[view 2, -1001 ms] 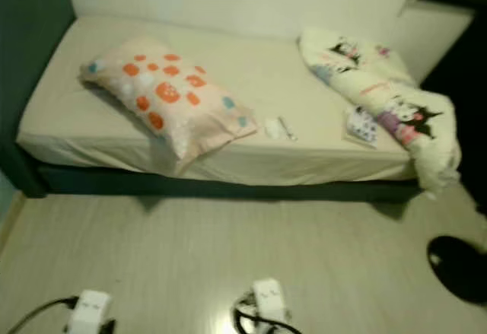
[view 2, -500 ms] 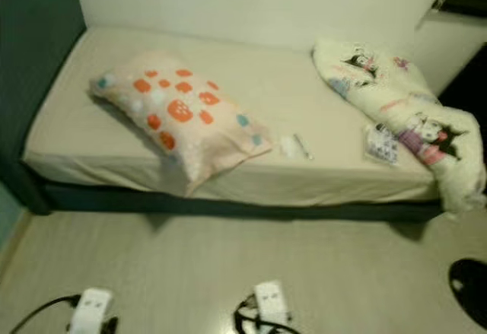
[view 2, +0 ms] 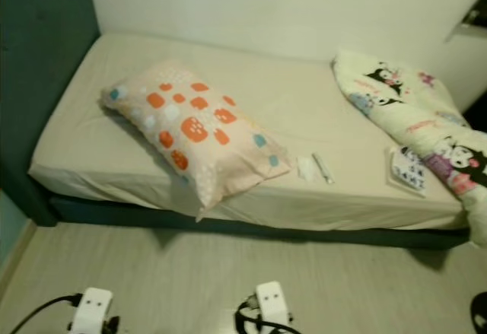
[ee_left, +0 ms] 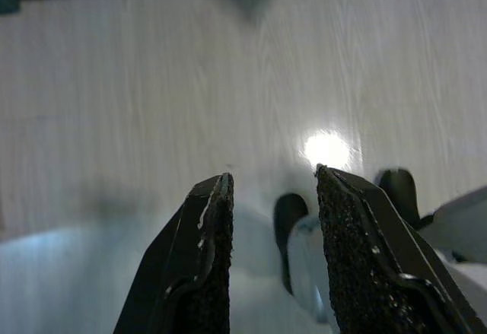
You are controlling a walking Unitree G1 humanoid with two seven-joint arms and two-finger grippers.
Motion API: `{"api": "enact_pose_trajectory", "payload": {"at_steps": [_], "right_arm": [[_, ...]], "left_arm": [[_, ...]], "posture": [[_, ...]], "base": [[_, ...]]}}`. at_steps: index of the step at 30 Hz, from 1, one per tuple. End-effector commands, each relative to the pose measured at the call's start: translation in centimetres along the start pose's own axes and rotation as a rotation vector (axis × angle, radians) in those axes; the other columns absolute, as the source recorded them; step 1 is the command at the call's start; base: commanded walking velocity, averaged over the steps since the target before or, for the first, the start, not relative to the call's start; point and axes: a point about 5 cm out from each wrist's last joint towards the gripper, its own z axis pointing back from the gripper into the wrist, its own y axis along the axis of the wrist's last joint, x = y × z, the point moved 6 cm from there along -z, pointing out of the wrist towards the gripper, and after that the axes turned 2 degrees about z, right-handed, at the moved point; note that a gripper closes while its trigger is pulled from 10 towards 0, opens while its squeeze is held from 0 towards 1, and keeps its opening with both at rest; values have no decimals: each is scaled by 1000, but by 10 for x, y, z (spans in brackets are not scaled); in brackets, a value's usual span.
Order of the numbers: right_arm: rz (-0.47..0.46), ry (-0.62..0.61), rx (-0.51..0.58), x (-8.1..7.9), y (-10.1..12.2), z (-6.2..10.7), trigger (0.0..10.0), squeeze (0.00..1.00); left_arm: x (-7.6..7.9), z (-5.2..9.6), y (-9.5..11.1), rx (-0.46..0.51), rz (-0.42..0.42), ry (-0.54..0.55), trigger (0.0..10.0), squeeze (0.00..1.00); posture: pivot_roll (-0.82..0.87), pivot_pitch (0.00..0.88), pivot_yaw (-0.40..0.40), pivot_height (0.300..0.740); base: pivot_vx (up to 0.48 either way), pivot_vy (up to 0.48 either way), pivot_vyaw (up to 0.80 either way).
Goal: Clean up the room
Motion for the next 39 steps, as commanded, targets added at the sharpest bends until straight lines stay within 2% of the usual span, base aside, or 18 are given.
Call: {"api": "enact_pose_trajectory", "payload": {"at_steps": [1, 35, 39], "right_arm": [[4, -20, -30, 9, -9, 4, 10000, 0], [1, -13, -38, 7, -12, 5, 10000, 0], [-1, -14, -37, 7, -11, 4, 10000, 0]], "left_arm": [[9, 2, -10, -26, 11, -20, 10000, 0], [9, 3, -13, -31, 11, -21, 10000, 0], [8, 3, -12, -28, 23, -18, 10000, 0]], "posture": [[85, 40, -49, 733], [86, 49, -46, 733], [86, 48, -45, 733]], "base": [[300, 0, 0], [303, 0, 0], [0, 0, 0]]}}
